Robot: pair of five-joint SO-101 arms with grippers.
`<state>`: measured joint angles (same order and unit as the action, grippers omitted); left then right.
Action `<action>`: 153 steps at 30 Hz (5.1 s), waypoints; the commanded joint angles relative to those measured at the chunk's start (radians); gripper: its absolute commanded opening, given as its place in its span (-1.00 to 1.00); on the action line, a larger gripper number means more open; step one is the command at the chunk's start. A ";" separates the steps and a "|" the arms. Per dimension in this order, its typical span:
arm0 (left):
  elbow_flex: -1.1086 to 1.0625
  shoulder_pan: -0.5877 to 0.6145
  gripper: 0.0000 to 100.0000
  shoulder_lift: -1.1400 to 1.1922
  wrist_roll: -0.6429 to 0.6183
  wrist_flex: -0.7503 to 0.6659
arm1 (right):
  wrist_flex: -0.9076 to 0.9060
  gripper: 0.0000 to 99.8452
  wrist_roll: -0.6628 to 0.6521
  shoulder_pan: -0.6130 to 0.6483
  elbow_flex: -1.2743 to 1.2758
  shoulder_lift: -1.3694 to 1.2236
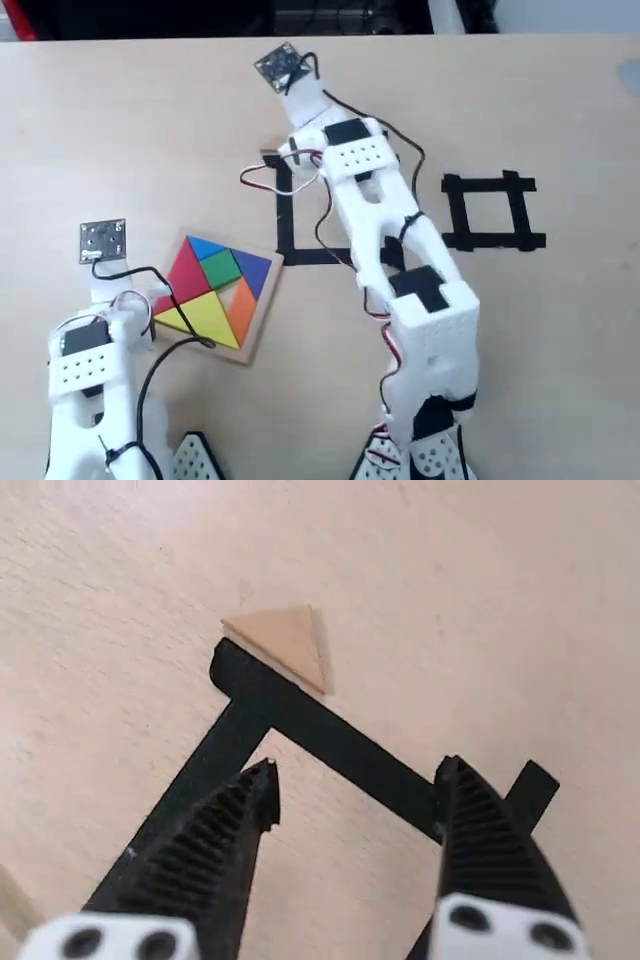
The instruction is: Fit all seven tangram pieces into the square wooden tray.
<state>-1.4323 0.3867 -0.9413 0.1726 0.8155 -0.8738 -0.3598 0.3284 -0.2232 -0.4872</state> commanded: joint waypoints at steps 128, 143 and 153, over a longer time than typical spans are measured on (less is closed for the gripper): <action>0.638 -0.420 -0.94 0.252 -0.143 -0.117 | -0.895 -0.98 0.077 -0.483 -1.342 -0.289; 1.744 -0.524 -0.94 1.413 -0.241 0.094 | -0.884 -0.98 0.087 -0.548 -0.852 -0.216; 1.814 -0.711 -0.94 1.433 -0.321 0.083 | -0.872 -0.98 0.130 -0.517 -0.854 -0.211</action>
<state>0.3399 -0.2440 0.4918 -0.1373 1.0487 -1.7331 -0.2355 -0.1995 -1.0779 -0.7664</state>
